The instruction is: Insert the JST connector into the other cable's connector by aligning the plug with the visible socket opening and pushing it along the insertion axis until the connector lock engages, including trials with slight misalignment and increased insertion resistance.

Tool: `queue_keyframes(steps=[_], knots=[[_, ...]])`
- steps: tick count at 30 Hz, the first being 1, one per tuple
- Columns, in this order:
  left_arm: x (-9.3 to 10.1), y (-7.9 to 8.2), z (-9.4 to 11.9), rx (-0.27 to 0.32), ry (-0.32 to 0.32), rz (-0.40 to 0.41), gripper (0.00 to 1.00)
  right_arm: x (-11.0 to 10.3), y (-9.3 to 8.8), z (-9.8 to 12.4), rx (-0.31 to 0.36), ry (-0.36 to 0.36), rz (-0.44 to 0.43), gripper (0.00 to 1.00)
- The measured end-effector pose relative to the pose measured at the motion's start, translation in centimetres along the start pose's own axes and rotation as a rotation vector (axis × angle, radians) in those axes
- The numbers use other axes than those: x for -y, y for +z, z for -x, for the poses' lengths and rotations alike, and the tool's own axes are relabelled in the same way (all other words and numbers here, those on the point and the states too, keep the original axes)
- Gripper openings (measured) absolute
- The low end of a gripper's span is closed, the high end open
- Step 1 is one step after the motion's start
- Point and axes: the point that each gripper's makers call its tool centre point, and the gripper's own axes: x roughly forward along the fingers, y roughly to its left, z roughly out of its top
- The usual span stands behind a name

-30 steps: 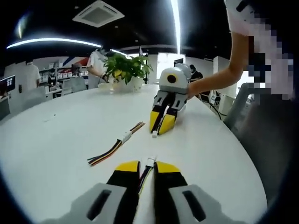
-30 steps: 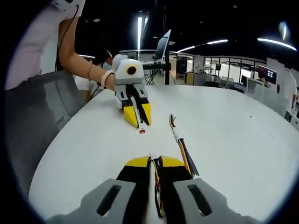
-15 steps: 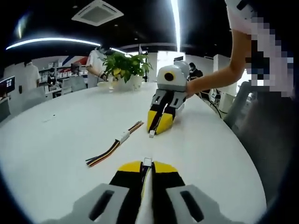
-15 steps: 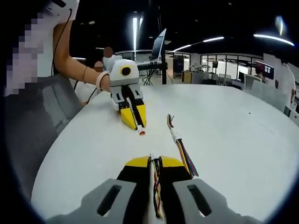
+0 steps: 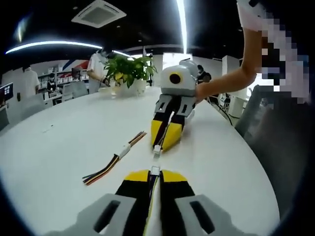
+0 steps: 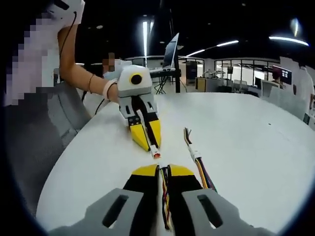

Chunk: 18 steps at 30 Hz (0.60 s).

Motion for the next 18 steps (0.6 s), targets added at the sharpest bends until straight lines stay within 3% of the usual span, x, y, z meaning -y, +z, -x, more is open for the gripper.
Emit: queue_keyframes(steps=[9,18], knots=[[0.01,0.58,-0.21,-0.008,-0.007,-0.025,0.00,-0.13,0.10,-0.60,-0.002,0.017,-0.006,0.04],[0.33,-0.08,-0.50,-0.046,-0.014,-0.042,0.00,0.19,-0.03,-0.50,-0.014,0.005,-0.007,0.03]])
